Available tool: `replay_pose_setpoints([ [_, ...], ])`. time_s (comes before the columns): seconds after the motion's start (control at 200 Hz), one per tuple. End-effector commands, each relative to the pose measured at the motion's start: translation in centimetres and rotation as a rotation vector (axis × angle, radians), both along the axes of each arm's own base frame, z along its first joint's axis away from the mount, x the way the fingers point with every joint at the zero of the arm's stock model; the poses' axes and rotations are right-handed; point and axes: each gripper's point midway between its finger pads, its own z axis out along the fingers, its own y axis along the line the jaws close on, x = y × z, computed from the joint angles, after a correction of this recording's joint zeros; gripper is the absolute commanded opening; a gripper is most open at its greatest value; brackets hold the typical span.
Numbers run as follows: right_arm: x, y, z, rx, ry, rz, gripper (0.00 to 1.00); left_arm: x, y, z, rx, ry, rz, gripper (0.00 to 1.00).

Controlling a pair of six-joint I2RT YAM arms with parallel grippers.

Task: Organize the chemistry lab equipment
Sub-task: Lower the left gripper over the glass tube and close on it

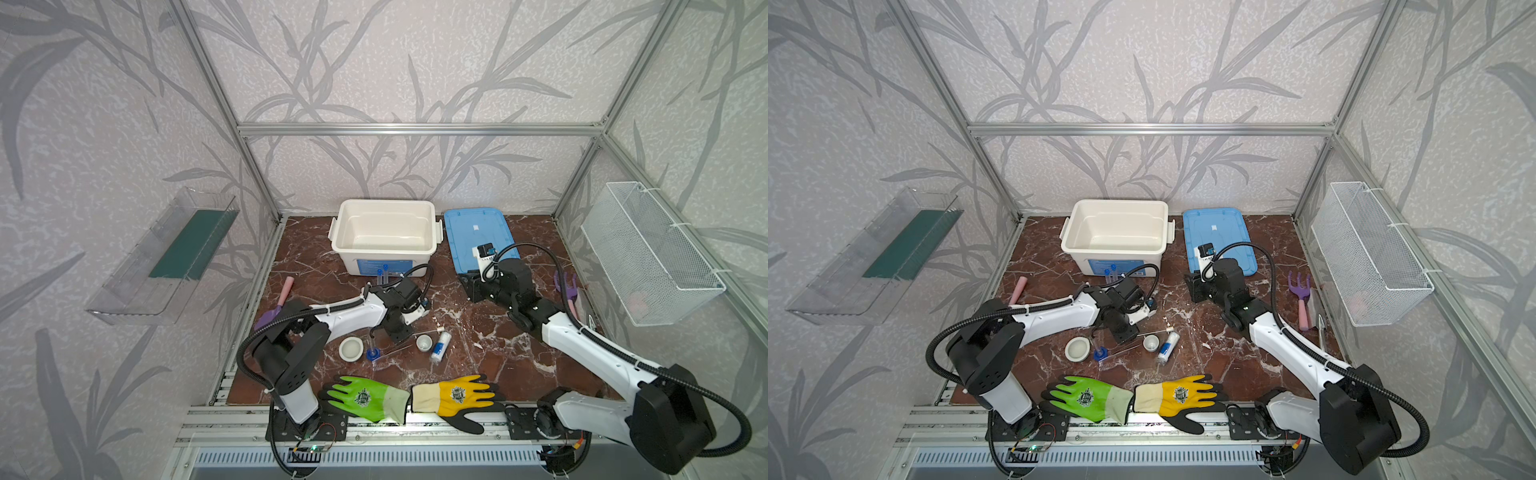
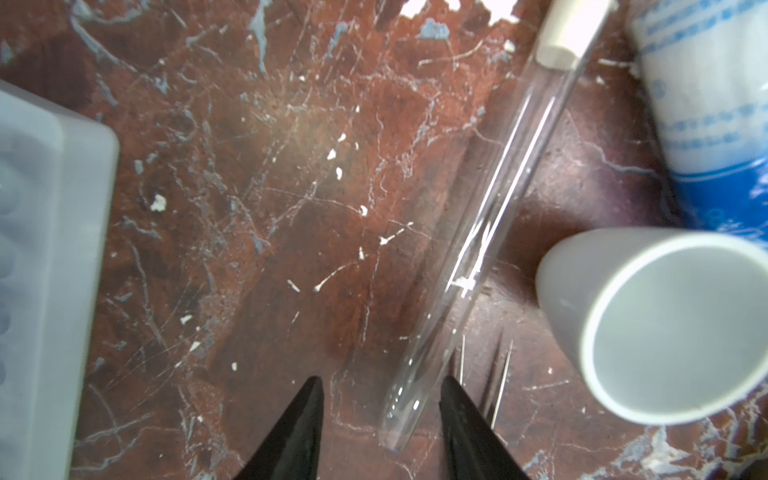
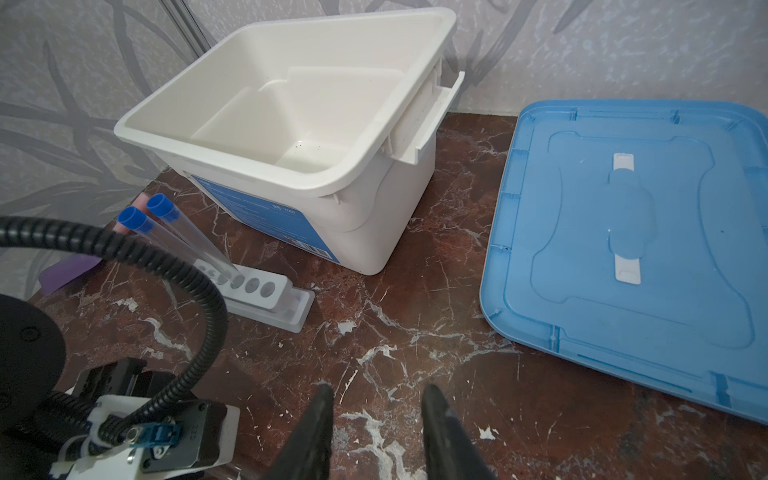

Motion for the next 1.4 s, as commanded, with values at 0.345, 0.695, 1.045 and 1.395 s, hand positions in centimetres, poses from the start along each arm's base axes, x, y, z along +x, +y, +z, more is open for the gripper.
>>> replay_pose_setpoints([
  [0.345,0.2,-0.6,-0.9,0.021,0.005,-0.019,0.37,0.1,-0.9,-0.2,0.002,0.017,-0.031,0.37],
  [0.695,0.3,-0.9,-1.6,0.023,0.016,-0.028,0.37,0.0,-1.3,-0.3,-0.011,0.034,-0.029,0.24],
  [1.045,0.2,-1.4,-1.6,0.030,0.014,-0.038,0.37,0.3,-1.5,-0.8,0.014,0.048,-0.024,0.30],
  [1.395,0.4,-1.6,-1.7,0.036,0.017,-0.044,0.37,0.3,-1.6,-1.3,0.033,0.061,-0.032,0.23],
])
